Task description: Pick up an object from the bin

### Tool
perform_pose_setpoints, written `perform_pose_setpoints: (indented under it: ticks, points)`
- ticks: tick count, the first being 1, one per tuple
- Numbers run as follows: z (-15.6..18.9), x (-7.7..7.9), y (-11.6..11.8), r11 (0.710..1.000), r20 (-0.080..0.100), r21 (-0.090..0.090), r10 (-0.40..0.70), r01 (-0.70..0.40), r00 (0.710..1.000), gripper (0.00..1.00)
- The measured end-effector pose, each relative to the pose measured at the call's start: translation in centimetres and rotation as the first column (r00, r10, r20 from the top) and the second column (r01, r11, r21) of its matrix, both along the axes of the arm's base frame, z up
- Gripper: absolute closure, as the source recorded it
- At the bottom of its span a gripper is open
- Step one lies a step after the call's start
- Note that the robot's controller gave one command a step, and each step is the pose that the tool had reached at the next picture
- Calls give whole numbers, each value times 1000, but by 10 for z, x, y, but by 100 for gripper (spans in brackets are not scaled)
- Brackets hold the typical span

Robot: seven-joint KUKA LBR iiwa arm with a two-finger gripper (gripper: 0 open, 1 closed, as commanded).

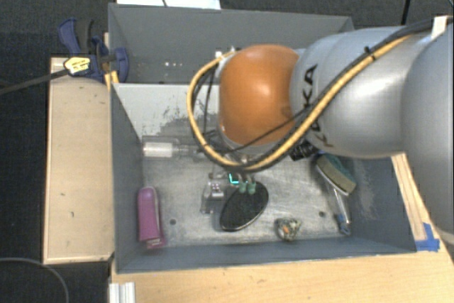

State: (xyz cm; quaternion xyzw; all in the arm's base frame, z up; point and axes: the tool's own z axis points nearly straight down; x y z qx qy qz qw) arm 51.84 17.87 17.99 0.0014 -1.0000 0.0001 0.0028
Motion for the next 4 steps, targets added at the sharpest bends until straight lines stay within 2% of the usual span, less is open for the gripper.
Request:
perform_pose_setpoints:
  ticks: [1,2,3,4]
  points:
    - [-62,-5,-86,1000,0,-4,1,-1,1000,0]
    - [-106,4,-127,954,11,1,299,-299,954,0]
    - [-104,7,-125,956,21,1,294,-294,955,100]
    - [27,5,-111,938,15,-1,347,-347,938,100]
